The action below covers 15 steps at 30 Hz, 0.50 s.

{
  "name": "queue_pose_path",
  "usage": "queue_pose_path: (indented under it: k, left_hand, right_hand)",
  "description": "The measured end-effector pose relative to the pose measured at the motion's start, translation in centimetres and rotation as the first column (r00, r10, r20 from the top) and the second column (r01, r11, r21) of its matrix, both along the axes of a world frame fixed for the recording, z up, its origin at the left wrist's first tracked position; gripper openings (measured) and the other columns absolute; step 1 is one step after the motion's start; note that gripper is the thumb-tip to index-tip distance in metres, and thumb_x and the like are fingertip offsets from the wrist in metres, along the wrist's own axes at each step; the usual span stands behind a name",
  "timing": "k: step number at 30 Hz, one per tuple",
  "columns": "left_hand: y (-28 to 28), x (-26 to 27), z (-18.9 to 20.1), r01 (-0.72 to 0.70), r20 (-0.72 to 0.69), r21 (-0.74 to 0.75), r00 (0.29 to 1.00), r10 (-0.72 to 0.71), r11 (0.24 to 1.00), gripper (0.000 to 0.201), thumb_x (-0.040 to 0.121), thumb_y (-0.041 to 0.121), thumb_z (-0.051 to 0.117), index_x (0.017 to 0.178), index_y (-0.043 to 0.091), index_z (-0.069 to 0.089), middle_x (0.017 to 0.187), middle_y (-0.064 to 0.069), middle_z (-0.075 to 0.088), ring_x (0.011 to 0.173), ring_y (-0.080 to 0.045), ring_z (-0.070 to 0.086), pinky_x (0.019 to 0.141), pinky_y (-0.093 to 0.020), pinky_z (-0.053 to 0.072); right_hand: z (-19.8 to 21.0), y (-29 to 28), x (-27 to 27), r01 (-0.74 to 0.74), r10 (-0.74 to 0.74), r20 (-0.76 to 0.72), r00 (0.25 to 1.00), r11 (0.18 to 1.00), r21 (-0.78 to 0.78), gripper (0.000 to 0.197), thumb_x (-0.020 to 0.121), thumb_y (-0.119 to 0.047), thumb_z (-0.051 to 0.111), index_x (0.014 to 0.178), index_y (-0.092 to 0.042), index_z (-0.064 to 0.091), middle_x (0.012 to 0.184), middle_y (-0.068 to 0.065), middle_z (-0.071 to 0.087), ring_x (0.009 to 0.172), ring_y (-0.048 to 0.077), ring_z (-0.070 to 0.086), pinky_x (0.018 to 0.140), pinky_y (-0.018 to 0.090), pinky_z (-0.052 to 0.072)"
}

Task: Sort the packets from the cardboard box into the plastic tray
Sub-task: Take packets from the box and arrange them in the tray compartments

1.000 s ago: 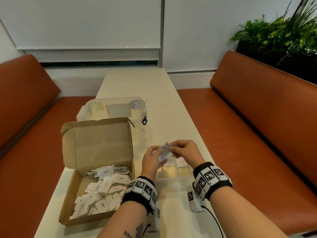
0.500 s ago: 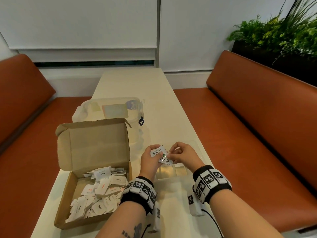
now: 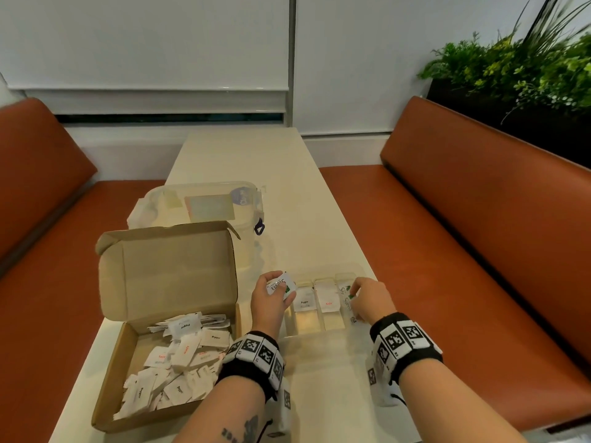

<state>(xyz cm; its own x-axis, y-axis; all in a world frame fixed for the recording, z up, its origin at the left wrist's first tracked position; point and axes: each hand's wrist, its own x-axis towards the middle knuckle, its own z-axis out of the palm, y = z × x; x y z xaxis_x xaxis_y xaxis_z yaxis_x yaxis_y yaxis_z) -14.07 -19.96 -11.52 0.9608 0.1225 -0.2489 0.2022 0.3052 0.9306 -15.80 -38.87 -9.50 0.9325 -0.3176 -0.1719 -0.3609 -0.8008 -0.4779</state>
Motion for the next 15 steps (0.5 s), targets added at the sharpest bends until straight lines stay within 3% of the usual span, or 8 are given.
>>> queue_pose_path:
  k: [5,11,15]
  left_hand:
    - [0.06,0.02,-0.15,-0.001,-0.003,0.003,1.0,0.001,1.0,0.023,0.094,-0.003,0.05,0.099,0.018,0.058,0.12,-0.019,0.055,0.108,-0.03,0.06,0.072,-0.024,0.057]
    - [0.05,0.16,-0.22,0.004,-0.008,0.014,1.0,-0.004,1.0,0.024,0.094,-0.002,0.05,0.098,0.019,0.059,0.119,-0.018,0.055,0.109,-0.03,0.06,0.069,-0.021,0.058]
    - [0.09,0.2,-0.36,0.023,-0.001,0.021,1.0,-0.023,1.0,0.025,0.093,-0.003,0.049,0.096,0.02,0.059,0.113,-0.013,0.056,0.102,-0.025,0.06,0.065,-0.02,0.057]
  right_hand:
    - [-0.13,0.05,0.09,-0.11,0.09,-0.12,0.989,0.979,-0.174,0.026,0.086,0.0,0.042,0.097,-0.012,0.062,0.1,0.006,0.066,0.087,0.021,0.061,0.077,0.029,0.053]
    - [-0.37,-0.53,0.69,-0.181,0.119,-0.233,0.965,0.948,-0.261,0.031,0.088,-0.001,0.051,0.118,-0.011,0.056,0.116,0.007,0.062,0.103,0.022,0.061,0.089,0.03,0.052]
    - [-0.72,-0.12,0.71,-0.182,0.107,-0.227,0.968,0.923,-0.34,0.027,0.089,-0.004,0.053,0.114,-0.012,0.059,0.114,0.005,0.063,0.101,0.02,0.062,0.085,0.027,0.052]
